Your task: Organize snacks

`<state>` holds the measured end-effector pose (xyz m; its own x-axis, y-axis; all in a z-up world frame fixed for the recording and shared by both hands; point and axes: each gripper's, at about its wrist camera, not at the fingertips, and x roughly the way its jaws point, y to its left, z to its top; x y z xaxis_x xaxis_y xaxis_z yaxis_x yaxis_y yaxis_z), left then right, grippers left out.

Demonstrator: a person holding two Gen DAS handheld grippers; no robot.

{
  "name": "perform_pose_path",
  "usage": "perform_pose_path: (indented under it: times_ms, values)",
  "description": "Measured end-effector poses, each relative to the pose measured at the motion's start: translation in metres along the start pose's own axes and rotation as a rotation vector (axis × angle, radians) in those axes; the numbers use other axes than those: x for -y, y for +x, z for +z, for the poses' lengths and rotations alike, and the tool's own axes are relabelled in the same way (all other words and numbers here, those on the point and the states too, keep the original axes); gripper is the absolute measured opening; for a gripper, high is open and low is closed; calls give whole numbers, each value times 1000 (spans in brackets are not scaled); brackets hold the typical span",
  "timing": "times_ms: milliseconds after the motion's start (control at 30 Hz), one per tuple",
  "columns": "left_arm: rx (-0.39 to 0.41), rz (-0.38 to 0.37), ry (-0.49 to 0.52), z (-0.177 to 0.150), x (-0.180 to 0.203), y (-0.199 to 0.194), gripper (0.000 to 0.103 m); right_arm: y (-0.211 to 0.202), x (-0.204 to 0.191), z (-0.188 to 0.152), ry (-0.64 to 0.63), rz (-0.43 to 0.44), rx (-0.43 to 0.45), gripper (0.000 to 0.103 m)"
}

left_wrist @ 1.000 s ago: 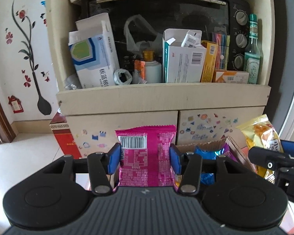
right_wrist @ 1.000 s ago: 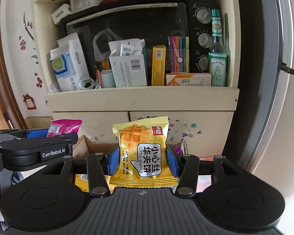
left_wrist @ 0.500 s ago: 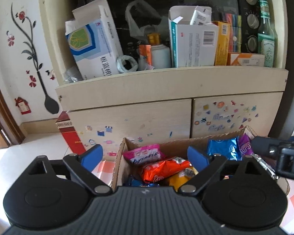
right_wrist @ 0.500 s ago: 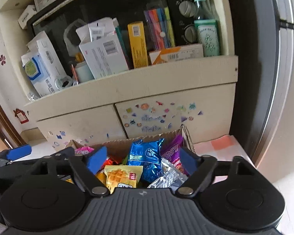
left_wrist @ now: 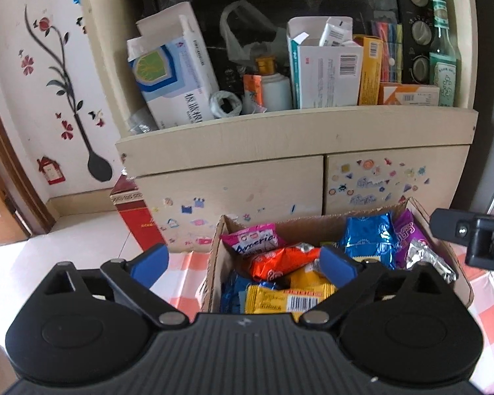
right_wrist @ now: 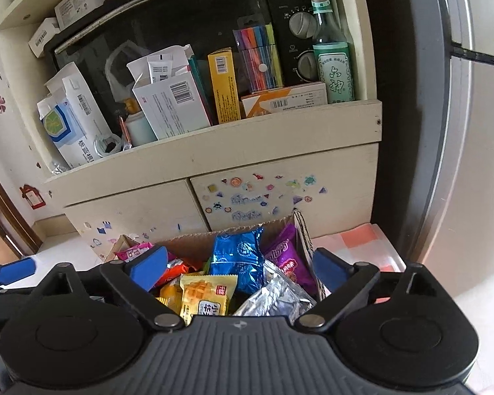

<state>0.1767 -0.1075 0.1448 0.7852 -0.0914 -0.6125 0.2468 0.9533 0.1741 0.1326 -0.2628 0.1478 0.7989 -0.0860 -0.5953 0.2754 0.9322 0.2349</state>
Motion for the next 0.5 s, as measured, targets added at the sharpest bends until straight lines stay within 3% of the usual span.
perform_pose_path:
  times_ms: [267,500]
  values:
    - [-93,-24,-126,-19,-25,-11,99,-19,-7,-4,-91,-59,-16,103]
    - [-101,-14,-166,-26,-42,-29,102,-30,-3,-8,-108,-77,-43,103]
